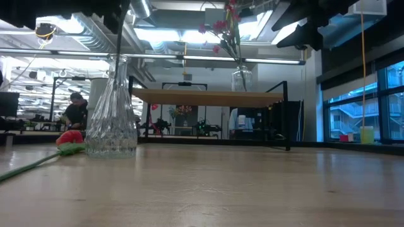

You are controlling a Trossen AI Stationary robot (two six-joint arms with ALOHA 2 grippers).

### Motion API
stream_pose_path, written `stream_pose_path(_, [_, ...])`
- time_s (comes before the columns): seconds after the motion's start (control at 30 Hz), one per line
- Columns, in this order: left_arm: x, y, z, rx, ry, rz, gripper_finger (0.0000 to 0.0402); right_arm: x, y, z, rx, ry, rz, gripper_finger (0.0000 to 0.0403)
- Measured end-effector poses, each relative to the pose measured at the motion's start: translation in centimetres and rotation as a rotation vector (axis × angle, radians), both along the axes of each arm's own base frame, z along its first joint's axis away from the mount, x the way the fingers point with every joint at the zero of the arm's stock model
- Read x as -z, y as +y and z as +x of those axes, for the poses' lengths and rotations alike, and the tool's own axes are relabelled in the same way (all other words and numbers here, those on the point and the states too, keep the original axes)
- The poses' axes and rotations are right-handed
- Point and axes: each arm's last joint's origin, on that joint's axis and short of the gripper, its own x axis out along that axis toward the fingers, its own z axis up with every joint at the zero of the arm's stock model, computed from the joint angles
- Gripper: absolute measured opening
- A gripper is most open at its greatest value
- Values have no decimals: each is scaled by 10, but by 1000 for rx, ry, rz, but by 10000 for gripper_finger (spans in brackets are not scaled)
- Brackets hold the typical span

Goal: Pick and place flowers into a vace then onto a shelf
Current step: Put the white flowers into the transparent vase

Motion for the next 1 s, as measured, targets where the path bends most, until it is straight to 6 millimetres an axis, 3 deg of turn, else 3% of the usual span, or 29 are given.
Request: stream_pose_path(1.0, [61,4,-15,-45,164,43,9,0,0,0,14,-8,25,251])
